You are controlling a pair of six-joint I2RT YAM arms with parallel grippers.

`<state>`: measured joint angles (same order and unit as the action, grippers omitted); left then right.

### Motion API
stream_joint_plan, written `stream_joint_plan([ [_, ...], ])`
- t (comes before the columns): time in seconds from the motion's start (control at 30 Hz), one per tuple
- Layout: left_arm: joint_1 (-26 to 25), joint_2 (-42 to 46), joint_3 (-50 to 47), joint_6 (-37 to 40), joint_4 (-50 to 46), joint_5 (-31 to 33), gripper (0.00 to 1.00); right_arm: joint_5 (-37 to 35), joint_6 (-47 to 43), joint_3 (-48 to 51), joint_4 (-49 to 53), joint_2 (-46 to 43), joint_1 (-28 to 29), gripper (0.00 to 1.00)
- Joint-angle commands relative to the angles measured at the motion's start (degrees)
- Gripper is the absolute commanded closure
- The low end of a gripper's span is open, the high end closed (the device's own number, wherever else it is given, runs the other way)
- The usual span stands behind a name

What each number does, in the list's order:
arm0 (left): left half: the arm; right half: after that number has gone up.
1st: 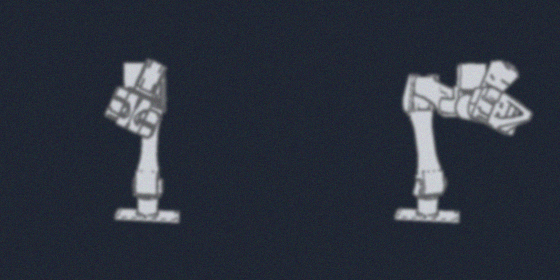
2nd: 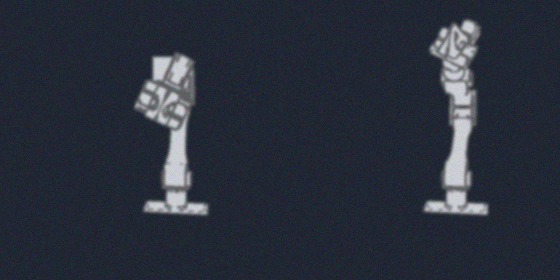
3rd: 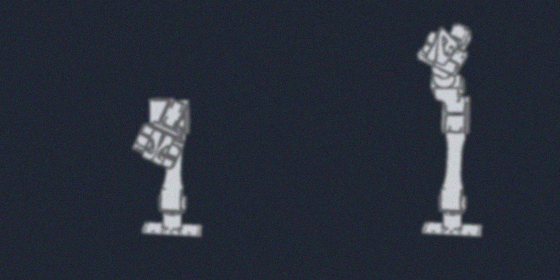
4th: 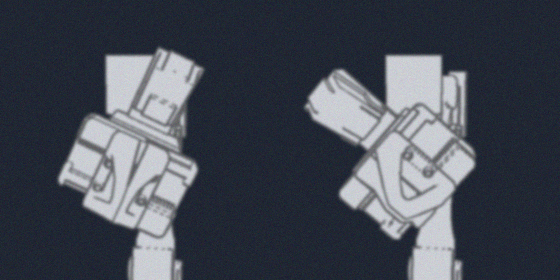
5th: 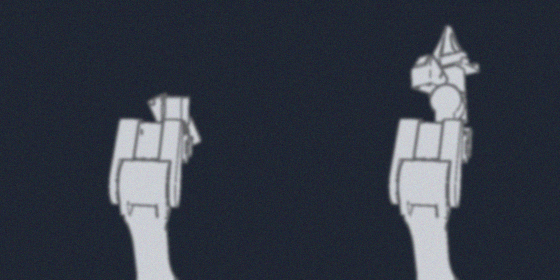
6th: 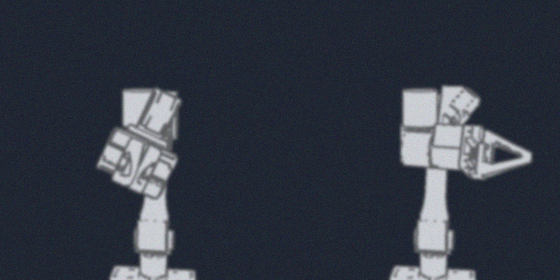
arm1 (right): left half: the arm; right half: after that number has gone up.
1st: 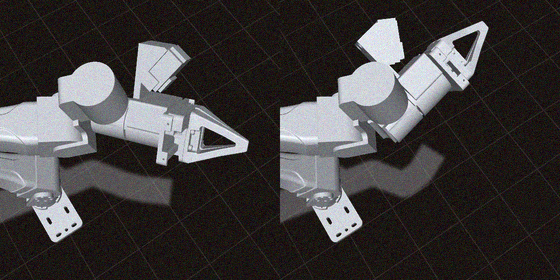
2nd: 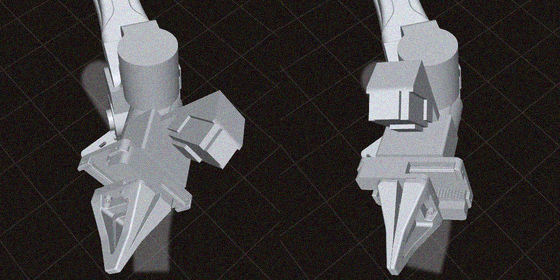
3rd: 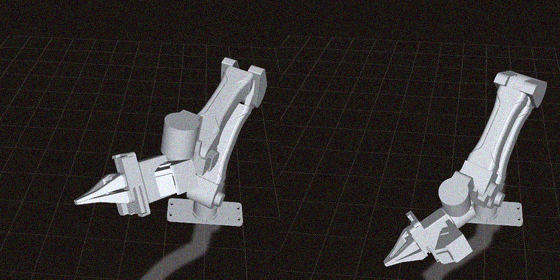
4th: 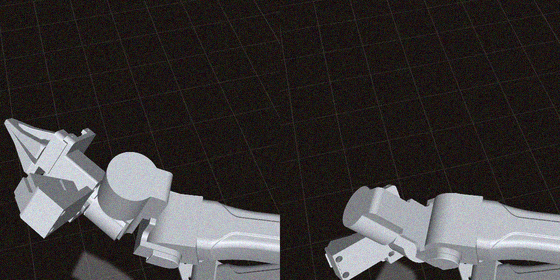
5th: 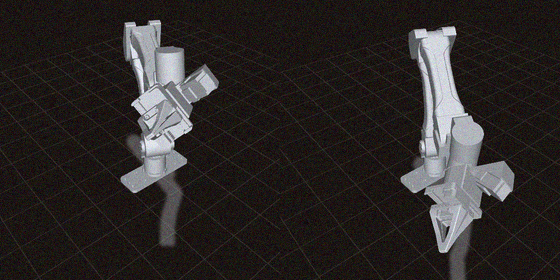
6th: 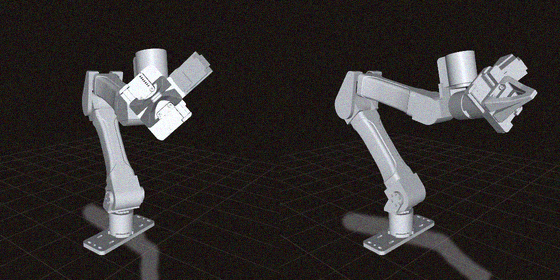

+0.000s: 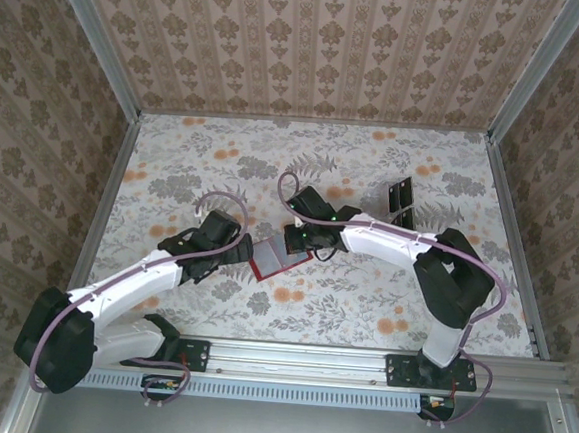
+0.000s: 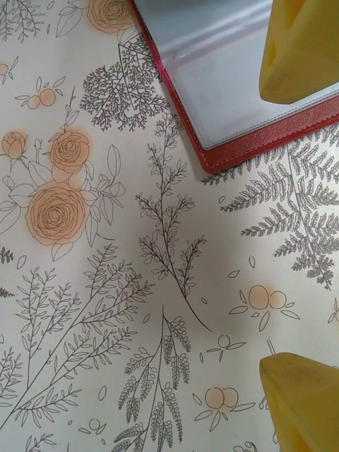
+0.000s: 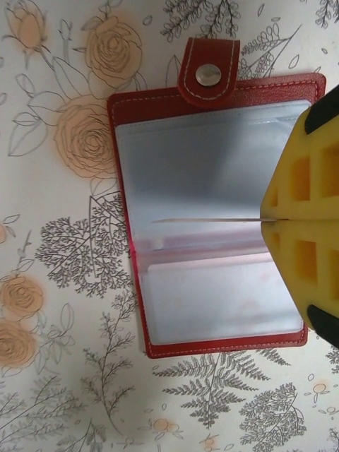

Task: Put the credit cards into the card holder
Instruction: Insert the credit card into the card slot.

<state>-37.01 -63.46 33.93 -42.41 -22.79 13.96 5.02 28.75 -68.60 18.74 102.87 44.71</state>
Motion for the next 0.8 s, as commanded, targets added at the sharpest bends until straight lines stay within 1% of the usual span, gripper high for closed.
stream_joint_plan([
  [0.0, 0.62, 0.62, -0.59, 0.20, -1.26, 0.73, 0.00, 0.97, 0.95, 0.90, -1.57, 1.18, 1.11, 1.00],
  [0.43, 3.21, -0.27, -1.24, 2.53, 1.05, -2.50, 0.00, 0.34, 5.09, 0.32, -2.00, 3.72, 4.69, 1.00],
  [0.77, 5.02, -2.76, 0.28, 4.76, 1.85, -5.03, 0.00, 3.05, 9.30, -3.31, -4.67, 7.79, 5.15, 1.00],
])
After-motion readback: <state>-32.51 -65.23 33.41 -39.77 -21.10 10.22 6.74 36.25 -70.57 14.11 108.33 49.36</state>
